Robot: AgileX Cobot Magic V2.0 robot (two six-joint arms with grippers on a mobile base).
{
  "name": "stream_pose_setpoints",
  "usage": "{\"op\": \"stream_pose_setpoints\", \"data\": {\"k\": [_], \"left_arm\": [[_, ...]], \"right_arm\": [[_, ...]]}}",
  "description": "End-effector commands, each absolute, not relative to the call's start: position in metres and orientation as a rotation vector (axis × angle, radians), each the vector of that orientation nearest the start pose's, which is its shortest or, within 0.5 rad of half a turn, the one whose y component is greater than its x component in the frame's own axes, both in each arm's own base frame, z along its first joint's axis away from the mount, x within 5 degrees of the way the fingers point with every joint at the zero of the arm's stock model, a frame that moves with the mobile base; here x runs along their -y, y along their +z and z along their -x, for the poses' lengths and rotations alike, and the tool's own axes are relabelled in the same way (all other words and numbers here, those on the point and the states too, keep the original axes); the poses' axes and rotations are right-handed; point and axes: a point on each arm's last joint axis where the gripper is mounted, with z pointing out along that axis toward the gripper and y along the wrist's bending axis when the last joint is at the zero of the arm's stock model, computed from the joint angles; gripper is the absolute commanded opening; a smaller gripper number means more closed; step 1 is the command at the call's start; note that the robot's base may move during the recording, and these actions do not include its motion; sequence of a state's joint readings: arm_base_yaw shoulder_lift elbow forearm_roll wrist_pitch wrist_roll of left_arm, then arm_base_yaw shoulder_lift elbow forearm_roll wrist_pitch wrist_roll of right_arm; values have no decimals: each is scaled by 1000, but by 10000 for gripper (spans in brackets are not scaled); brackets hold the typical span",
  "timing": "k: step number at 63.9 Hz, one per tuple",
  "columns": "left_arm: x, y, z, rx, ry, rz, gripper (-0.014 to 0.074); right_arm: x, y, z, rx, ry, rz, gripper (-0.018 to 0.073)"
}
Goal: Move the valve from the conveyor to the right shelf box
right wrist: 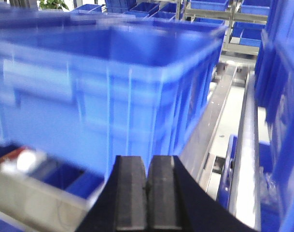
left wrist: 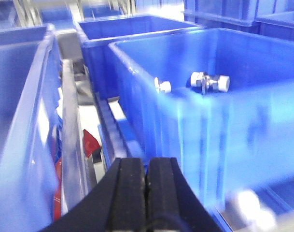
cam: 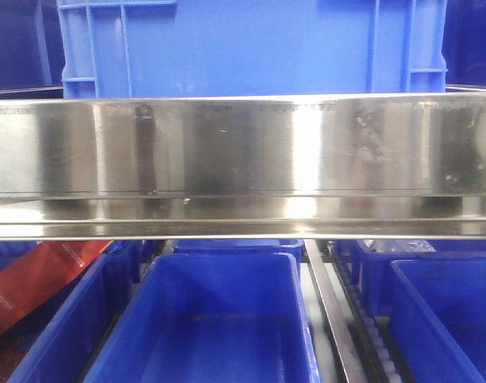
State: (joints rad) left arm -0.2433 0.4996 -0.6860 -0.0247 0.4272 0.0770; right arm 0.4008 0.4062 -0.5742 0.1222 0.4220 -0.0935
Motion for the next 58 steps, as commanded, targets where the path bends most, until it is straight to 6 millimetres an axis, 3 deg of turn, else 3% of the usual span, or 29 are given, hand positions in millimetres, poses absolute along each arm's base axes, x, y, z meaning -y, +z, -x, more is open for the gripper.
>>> {"op": "stream_pose_setpoints", "data": {"k": [1, 9, 17, 58], "left_arm": [[21, 343, -80, -1626, -159, -238, -111], [18, 309, -72, -1575, -160, -227, -111], [17, 293, -67, -1508, -162, -215, -111], [16, 291, -64, -1473, -163, -210, -111]], "right_arm": [[-32, 324, -66, -1652, 342, 360, -162], [-29, 301, -60, -1622, 342, 348, -162], [-28, 294, -58, -1626, 342, 349, -162], [-28, 295, -59, -1606, 343, 343, -162]]}}
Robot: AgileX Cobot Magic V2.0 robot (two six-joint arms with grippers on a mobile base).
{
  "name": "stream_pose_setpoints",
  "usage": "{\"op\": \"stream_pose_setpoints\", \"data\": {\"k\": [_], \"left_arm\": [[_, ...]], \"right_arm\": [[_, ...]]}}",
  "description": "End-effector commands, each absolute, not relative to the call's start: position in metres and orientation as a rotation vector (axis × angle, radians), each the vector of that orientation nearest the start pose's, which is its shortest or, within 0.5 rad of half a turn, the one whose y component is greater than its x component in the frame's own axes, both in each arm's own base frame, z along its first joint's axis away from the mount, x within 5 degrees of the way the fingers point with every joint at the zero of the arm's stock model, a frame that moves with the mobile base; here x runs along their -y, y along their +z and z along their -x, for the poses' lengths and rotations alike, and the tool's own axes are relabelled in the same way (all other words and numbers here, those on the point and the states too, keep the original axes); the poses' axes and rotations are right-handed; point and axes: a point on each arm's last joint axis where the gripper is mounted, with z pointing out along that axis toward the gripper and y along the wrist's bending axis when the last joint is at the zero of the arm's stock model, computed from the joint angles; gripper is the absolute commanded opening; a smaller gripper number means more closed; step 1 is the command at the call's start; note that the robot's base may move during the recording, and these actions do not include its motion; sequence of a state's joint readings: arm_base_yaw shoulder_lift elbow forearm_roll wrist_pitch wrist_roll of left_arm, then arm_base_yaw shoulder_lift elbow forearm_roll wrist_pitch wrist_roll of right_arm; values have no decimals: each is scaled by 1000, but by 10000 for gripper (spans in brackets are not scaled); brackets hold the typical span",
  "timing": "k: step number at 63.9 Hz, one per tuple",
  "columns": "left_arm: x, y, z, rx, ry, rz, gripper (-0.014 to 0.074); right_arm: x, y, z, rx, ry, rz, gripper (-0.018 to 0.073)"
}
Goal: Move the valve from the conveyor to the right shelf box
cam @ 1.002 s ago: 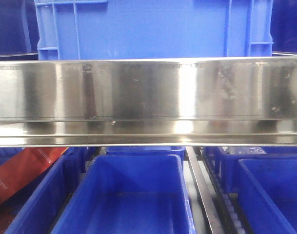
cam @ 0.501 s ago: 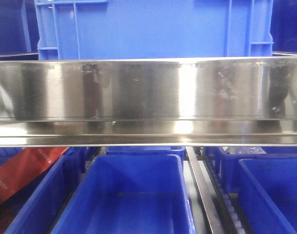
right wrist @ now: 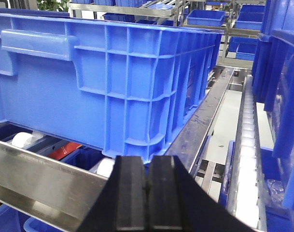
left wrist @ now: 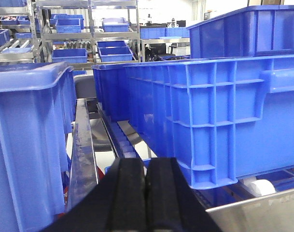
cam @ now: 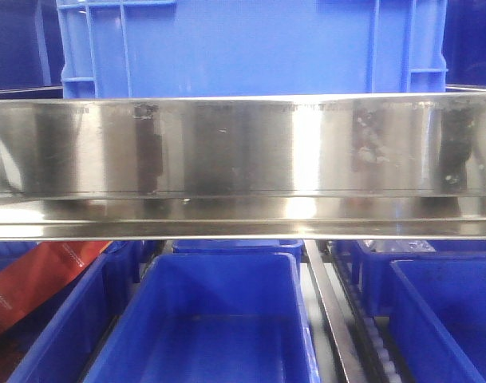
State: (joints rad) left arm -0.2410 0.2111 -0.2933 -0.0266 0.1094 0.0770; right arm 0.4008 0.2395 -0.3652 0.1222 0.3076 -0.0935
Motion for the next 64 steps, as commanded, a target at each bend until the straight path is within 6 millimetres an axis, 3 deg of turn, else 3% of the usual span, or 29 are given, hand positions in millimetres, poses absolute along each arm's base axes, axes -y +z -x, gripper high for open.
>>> {"op": "stream_pose_setpoints", "data": {"k": [1, 15, 25, 48, 64], "left_arm": [[16, 291, -64, -1473, -163, -210, -111], [15, 288, -64, -1484, -153, -202, -111], [6, 277, -64, -1505, -41, -99, -111], [-5, 212, -56, -1494, 89, 42, -111], [-5, 212, -56, -1494, 89, 42, -111]], "right_arm": [[-28, 295, -59, -1606, 343, 343, -162], [-28, 295, -59, -1606, 343, 343, -162], [-28, 295, -59, -1606, 343, 343, -162], [-28, 295, -59, -1606, 343, 343, -162], [-28, 296, -59, -1602, 343, 342, -162]]}}
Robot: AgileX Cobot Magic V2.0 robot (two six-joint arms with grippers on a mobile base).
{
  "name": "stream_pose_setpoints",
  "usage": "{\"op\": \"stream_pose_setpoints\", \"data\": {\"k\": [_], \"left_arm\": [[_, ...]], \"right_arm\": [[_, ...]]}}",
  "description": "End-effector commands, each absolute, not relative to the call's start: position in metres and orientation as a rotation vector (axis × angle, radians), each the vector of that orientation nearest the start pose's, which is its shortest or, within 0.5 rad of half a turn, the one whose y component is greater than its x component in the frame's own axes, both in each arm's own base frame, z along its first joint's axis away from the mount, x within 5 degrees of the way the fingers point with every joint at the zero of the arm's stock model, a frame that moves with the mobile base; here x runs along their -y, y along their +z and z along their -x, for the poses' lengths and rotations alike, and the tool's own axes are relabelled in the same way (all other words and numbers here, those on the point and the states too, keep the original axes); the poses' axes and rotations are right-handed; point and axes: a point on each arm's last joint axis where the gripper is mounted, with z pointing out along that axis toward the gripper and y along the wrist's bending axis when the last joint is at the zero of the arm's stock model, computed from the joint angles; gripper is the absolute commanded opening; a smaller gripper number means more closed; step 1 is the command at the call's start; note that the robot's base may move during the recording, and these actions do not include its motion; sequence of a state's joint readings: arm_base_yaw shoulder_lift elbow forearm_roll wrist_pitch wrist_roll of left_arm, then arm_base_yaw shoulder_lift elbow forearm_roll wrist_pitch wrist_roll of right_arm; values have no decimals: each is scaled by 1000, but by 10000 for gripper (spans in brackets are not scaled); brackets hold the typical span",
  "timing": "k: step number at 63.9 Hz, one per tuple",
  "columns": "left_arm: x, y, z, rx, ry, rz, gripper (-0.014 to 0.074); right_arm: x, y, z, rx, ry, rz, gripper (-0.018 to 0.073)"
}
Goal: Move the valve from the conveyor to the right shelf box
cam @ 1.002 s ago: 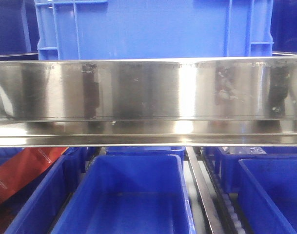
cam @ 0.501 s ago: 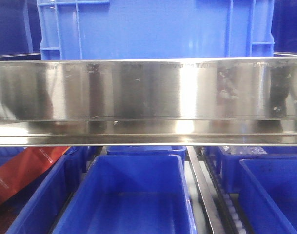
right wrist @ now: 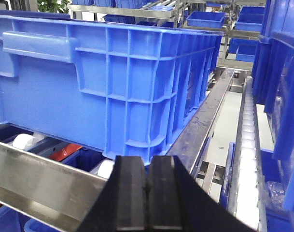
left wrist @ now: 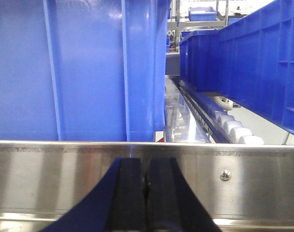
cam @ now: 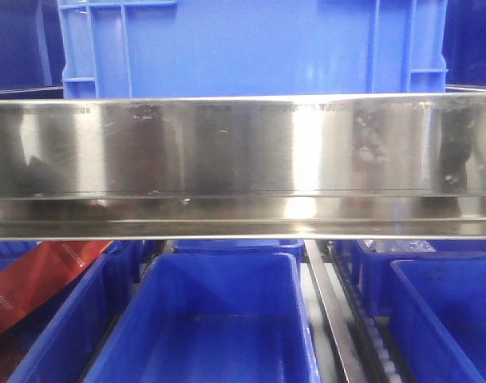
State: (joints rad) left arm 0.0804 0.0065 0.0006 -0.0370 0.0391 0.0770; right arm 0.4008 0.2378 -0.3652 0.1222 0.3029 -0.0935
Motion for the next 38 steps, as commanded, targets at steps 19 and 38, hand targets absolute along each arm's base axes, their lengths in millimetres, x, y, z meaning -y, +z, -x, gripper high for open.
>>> {"op": "stream_pose_setpoints", "data": {"k": [19, 38], "left_arm": [[-5, 214, -56, -1474, 90, 42, -111], [-5, 214, -56, -1474, 90, 42, -111]], "right_arm": [[-28, 296, -59, -1602, 343, 342, -162], [-28, 296, -59, -1602, 343, 342, -162]]}}
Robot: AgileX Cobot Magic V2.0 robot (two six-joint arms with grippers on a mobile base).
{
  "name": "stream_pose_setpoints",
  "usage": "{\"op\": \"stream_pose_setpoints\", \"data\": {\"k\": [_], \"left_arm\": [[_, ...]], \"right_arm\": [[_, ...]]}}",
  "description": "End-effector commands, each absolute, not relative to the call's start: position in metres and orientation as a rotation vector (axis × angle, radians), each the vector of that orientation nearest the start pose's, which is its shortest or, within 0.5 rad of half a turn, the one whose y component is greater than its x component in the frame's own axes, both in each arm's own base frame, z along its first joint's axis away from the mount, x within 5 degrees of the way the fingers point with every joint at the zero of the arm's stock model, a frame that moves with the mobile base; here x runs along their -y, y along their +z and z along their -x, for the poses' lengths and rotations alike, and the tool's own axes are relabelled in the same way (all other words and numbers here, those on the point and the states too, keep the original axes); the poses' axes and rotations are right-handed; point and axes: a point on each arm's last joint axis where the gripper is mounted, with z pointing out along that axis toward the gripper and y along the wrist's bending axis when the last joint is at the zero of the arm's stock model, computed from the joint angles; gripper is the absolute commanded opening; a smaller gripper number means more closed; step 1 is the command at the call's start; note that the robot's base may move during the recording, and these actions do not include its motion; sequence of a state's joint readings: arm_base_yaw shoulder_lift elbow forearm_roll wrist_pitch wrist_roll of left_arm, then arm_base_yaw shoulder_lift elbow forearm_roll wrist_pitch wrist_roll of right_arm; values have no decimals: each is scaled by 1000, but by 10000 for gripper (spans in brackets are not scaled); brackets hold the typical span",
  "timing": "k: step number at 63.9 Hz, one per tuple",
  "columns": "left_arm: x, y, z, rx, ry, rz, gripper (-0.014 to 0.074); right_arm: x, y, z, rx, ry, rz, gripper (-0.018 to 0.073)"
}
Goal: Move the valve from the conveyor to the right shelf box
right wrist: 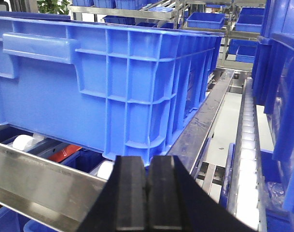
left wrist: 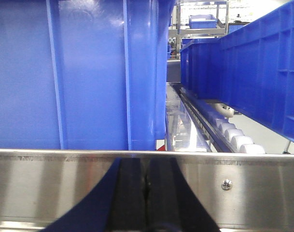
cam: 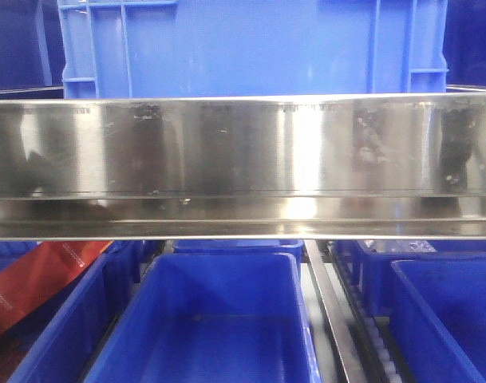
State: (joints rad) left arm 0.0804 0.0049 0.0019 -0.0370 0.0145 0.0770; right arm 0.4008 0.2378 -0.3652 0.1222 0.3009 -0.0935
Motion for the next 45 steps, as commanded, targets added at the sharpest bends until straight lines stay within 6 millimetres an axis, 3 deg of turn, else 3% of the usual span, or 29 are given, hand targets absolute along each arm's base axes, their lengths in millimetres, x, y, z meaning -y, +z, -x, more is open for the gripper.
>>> {"op": "stream_pose_setpoints", "data": {"k": [1, 22, 37, 45], "left_arm": [[-5, 214, -56, -1474, 90, 42, -111], [-5, 214, -56, -1474, 90, 42, -111], [-5, 214, -56, -1474, 90, 42, -111], [-5, 214, -56, -1474, 90, 42, -111]], "right_arm": [[-28, 296, -59, -1602, 343, 342, -162], [-26, 297, -60, -1584, 313, 318, -162], [-11, 295, -65, -1597, 137, 98, -162], [-4, 279, -63, -1585, 80, -6, -162]]}}
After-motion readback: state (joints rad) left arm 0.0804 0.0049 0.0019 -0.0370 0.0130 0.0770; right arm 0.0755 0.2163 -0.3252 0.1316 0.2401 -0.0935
